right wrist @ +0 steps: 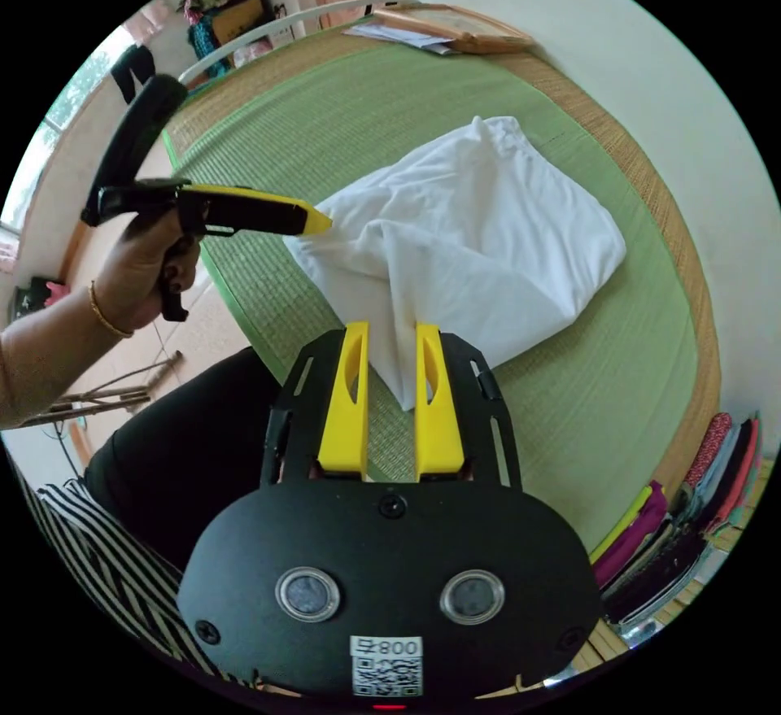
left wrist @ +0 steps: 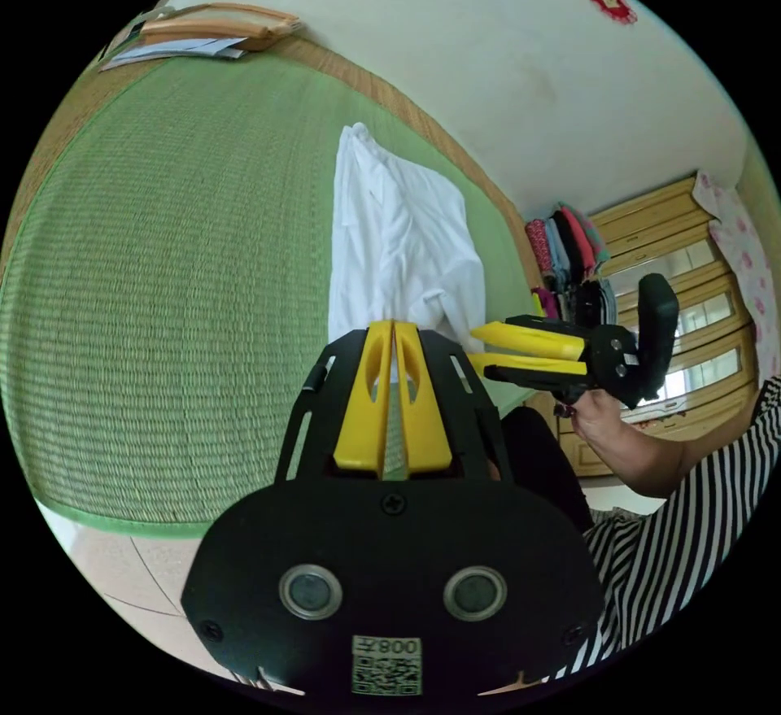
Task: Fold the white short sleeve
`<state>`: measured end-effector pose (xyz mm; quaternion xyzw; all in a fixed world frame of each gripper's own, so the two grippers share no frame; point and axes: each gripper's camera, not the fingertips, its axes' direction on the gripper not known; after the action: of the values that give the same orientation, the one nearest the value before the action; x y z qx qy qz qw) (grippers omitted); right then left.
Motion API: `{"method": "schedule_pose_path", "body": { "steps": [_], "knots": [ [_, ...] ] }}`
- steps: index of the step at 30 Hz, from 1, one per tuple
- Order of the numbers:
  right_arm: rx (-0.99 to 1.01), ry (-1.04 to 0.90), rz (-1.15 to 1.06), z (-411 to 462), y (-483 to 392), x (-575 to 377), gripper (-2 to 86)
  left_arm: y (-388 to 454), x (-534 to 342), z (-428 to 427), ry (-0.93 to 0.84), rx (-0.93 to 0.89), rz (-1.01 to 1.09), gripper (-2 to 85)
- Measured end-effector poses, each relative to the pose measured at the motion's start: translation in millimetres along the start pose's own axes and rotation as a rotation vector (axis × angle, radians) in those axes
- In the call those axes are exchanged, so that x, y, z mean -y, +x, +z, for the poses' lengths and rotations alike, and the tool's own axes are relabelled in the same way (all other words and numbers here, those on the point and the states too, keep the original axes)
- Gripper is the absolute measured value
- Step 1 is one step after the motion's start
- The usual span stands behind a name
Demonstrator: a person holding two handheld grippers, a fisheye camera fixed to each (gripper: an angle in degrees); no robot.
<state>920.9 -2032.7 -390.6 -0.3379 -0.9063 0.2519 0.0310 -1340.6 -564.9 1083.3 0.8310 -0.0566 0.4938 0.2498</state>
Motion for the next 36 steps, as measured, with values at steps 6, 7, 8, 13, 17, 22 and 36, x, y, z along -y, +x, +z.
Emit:
{"method": "schedule_pose_path", "body": {
  "steps": [6, 7, 8, 13, 17, 22, 36],
  "knots": [
    [-0.181, 0.002, -0.026, 10.5, -54.0, -14.5, 5.7, 4.3, 0.3, 1.7, -0.035, 0.025, 0.002, 0.2],
    [-0.202, 0.006, -0.034, 10.8, -62.9, -18.1, 5.8, 6.3, 0.5, 1.2, -0.037, 0.029, 0.006, 0.2],
    [-0.211, 0.003, -0.038, 11.5, -67.1, -19.8, 5.9, 7.7, 0.8, 0.6, -0.039, 0.03, 0.005, 0.2],
    [-0.241, 0.006, -0.019, 14.6, -94.4, -36.0, 6.0, 12.8, 1.0, -1.8, -0.044, 0.032, 0.008, 0.2],
    [-0.268, 0.009, -0.027, 14.4, -110.3, -43.9, 3.1, 15.3, -0.4, -3.5, -0.05, 0.034, 0.009, 0.2],
    [-0.311, 0.022, -0.034, -5.1, -121.9, -69.6, 1.2, 20.7, -2.0, -7.9, -0.051, 0.065, 0.012, 0.2],
    [-0.281, -0.042, -0.087, 6.6, -122.4, -170.9, 0.8, 35.0, -8.9, -15.5, -0.065, 0.102, 0.004, 0.1]
  ]
}}
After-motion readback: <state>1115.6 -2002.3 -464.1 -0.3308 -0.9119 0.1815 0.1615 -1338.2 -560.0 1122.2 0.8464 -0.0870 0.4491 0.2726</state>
